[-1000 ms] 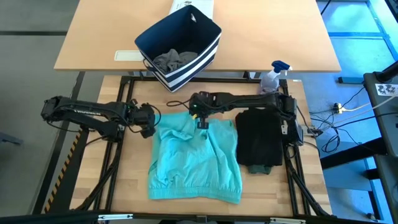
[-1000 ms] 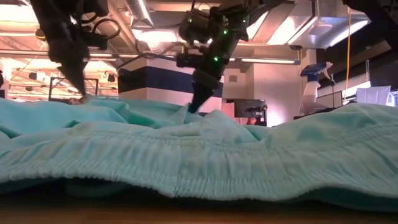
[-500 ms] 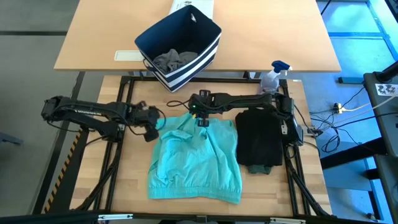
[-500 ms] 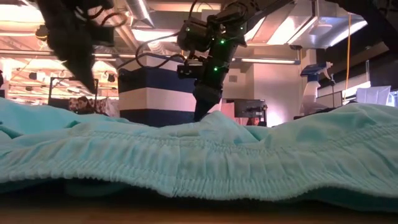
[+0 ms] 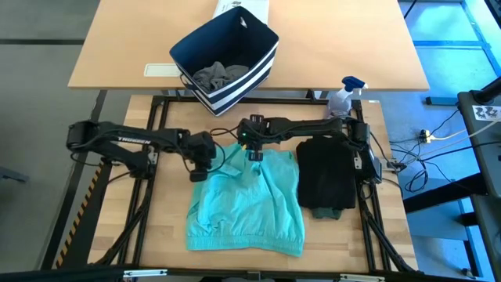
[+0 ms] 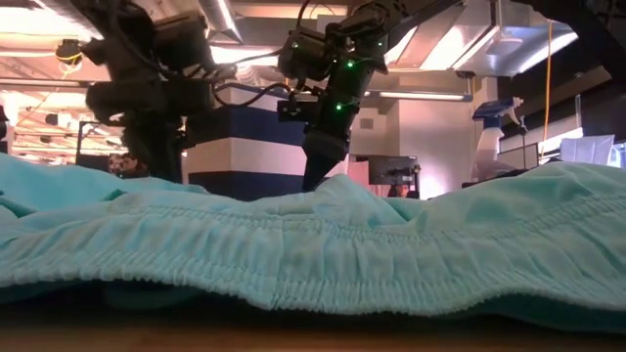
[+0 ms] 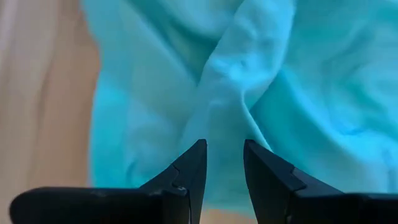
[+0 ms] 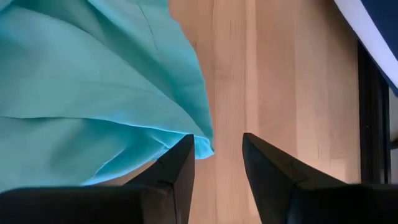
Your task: Fold Laundry from Bin
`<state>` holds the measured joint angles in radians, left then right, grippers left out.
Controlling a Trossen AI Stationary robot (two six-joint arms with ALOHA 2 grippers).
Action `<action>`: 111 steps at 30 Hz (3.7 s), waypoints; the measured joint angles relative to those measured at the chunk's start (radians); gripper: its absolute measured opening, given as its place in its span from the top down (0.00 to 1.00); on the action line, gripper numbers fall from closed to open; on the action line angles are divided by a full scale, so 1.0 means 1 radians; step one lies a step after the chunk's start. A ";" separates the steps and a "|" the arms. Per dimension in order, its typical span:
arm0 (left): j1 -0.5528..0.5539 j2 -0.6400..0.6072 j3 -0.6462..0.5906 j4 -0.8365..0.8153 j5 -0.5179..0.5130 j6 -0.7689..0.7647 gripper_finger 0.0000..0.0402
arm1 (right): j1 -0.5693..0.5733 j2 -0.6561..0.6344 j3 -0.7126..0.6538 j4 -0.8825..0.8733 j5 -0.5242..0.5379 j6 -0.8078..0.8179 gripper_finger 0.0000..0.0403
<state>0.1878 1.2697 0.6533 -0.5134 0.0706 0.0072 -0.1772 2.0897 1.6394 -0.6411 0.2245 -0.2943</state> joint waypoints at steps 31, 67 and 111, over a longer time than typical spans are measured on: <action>0.089 0.007 0.000 0.066 0.094 0.156 1.00 | 0.000 0.000 0.001 -0.005 -0.009 -0.020 0.66; 0.146 0.244 0.000 0.235 0.332 0.204 0.60 | 0.000 0.001 0.001 0.011 -0.043 -0.018 0.66; 0.244 -0.033 0.001 -0.169 -0.224 -0.126 1.00 | 0.000 0.001 0.001 -0.043 -0.041 -0.029 0.66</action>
<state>0.4315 1.2366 0.6544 -0.6823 -0.1533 -0.1184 -0.1776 2.0903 1.6405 -0.6846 0.1833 -0.3229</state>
